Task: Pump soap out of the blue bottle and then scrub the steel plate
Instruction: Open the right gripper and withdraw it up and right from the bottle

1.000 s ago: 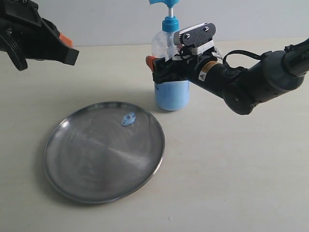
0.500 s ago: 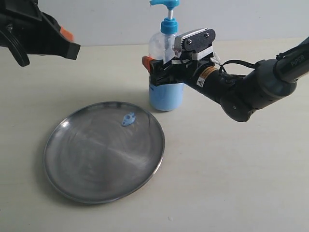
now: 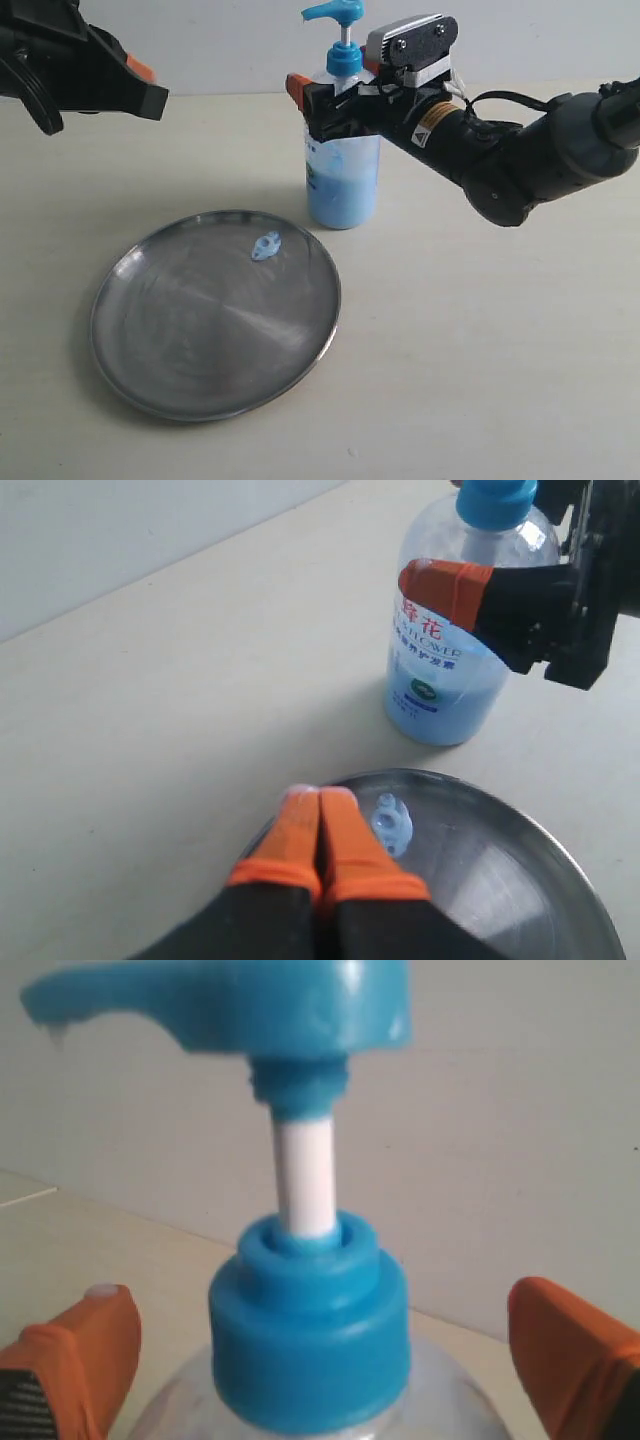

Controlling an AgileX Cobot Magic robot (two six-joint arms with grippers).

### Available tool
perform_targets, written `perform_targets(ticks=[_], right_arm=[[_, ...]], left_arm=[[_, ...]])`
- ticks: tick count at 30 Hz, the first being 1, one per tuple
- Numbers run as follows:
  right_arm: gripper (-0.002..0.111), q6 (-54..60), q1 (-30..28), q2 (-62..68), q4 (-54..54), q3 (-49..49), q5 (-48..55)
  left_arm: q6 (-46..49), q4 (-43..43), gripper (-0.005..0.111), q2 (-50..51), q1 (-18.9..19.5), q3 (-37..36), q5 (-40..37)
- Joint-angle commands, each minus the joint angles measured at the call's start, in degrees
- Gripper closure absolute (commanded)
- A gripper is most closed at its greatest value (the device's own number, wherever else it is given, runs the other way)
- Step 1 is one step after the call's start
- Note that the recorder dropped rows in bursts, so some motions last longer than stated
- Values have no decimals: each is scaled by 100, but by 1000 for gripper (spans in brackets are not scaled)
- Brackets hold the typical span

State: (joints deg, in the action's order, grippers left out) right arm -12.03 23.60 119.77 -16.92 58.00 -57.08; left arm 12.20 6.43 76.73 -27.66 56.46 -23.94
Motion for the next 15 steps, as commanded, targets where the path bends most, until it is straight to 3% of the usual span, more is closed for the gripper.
perform_targets(ticks=[1, 15], right_arm=[[12, -1, -3, -383, -5, 27, 521], [14, -1392, 8, -1672, -1161, 27, 2982]], left_arm=[[-49, 82, 107, 2, -26, -31, 121], [-49, 220, 107, 2, -26, -31, 183]])
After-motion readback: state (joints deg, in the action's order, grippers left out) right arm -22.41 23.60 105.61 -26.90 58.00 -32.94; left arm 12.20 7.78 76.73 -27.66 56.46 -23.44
